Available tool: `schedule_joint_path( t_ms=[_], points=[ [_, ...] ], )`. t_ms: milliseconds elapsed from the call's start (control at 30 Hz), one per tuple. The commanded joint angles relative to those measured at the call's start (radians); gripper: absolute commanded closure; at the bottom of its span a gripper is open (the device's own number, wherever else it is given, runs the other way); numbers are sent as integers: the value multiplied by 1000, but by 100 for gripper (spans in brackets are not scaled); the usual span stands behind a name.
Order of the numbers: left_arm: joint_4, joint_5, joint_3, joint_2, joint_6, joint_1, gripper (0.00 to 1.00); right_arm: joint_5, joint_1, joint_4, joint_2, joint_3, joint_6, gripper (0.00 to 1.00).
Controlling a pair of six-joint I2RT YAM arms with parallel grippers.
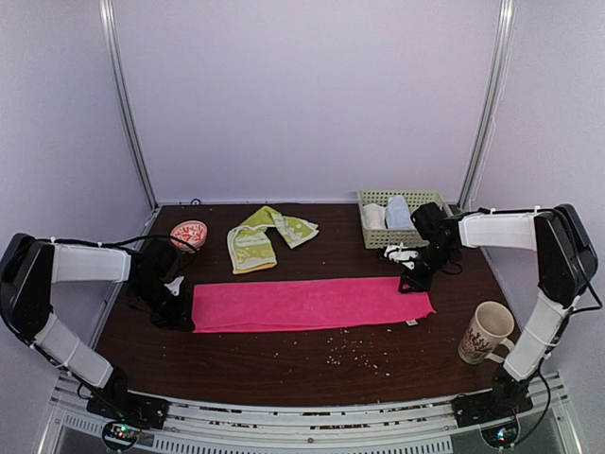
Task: Roll the towels
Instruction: Adjust the towel at the center of the board.
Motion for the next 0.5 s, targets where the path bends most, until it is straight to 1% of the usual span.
schedule_joint_path(
  t_ms=[0,167,333,467],
  points=[
    [-10,-36,12,-11,16,5,100,45,6,16,26,-16,0,71],
    [-94,-93,27,-72,18,4,100,81,6,14,47,-15,3,71],
    [-166,-99,26,-137,25,5,100,101,-1,12,30,-23,3,71],
    [-167,-89,3,-122,36,5,100,22,-7,-54,-26,-29,-39,71]
  ],
)
